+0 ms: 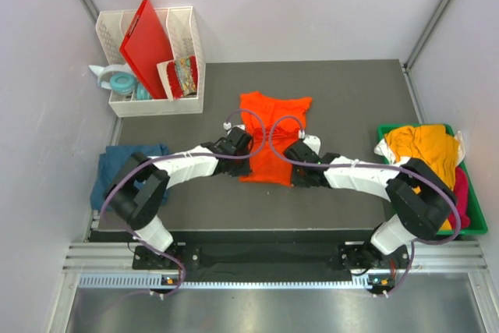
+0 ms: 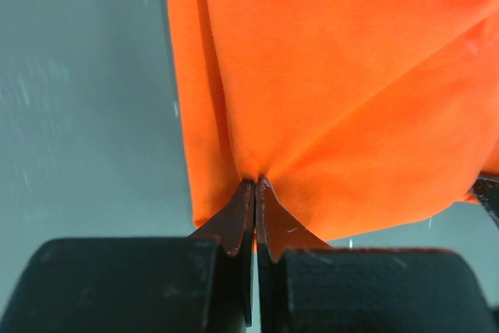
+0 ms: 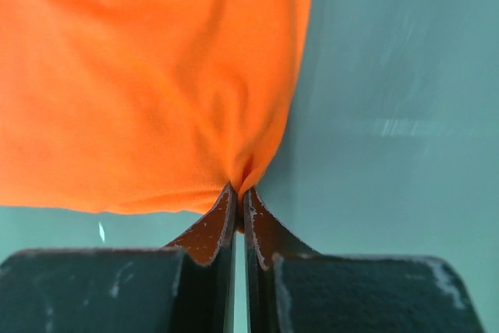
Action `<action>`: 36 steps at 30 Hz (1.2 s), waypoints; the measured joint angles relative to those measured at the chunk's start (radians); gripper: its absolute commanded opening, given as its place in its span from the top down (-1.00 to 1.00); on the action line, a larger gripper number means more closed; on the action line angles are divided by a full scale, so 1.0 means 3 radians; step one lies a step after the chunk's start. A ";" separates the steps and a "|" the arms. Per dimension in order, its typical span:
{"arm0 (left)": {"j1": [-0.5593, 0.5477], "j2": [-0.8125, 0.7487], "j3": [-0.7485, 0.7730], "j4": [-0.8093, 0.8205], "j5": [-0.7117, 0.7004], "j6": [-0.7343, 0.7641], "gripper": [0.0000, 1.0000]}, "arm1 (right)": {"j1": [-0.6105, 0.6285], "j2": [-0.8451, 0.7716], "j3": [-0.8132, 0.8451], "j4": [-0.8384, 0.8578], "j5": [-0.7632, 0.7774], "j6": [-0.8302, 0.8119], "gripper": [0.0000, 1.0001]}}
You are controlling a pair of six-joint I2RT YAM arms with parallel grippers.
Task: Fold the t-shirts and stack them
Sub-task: Fold the folded rectangular tshirt in 1/3 of the way
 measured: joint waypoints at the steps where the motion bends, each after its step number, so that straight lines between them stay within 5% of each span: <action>1: -0.0022 -0.0039 -0.0018 -0.0053 0.0011 -0.0005 1.00 | 0.0070 -0.0047 -0.0038 -0.0045 -0.0004 0.0052 1.00; 8: -0.0324 -0.0509 -0.0273 -0.0456 0.0078 -0.0099 1.00 | 0.0417 -0.0449 -0.0328 -0.0398 -0.0058 0.0374 1.00; 10: -0.0394 -0.0631 -0.0322 -0.0526 0.0095 -0.0126 1.00 | 0.0439 -0.0544 -0.0365 -0.0552 -0.0064 0.0429 0.73; 11: -0.0411 -0.0676 -0.0327 -0.0553 0.0098 -0.0135 1.00 | 0.0440 -0.0563 -0.0364 -0.0595 -0.0061 0.0437 0.35; 15: -0.0416 -0.0818 -0.0270 -0.0641 0.0046 -0.0076 0.24 | 0.0439 -0.0571 -0.0167 -0.0889 0.0022 0.0402 -0.34; 17: -0.0416 -0.0947 -0.0179 -0.0680 -0.0047 0.0000 -0.14 | 0.0434 -0.0565 0.0069 -0.1043 0.0083 0.0347 -0.49; 19: -0.0407 -0.1139 -0.0046 -0.0657 -0.0203 0.0079 -0.21 | 0.0409 -0.0546 0.0444 -0.1147 0.0175 0.0251 -0.52; 22: -0.0360 -0.1301 0.0215 -0.0540 -0.0376 0.0175 0.02 | 0.0369 -0.0459 0.1010 -0.1129 0.0276 0.0075 -0.34; 23: -0.0340 -0.1305 0.0303 -0.0464 -0.0425 0.0203 0.19 | 0.0356 -0.0426 0.1155 -0.1090 0.0298 0.0011 0.44; 24: -0.0323 -0.1279 0.0370 -0.0393 -0.0463 0.0231 0.72 | 0.0342 -0.0388 0.1258 -0.1036 0.0317 -0.0064 0.87; 25: -0.0306 -0.1236 0.0413 -0.0327 -0.0505 0.0247 0.97 | 0.0328 -0.0340 0.1317 -0.0985 0.0337 -0.0144 1.00; 36: -0.0295 -0.0917 0.0139 -0.0234 -0.0731 0.0179 1.00 | 0.0189 0.0404 0.1362 -0.0738 0.0376 -0.0500 1.00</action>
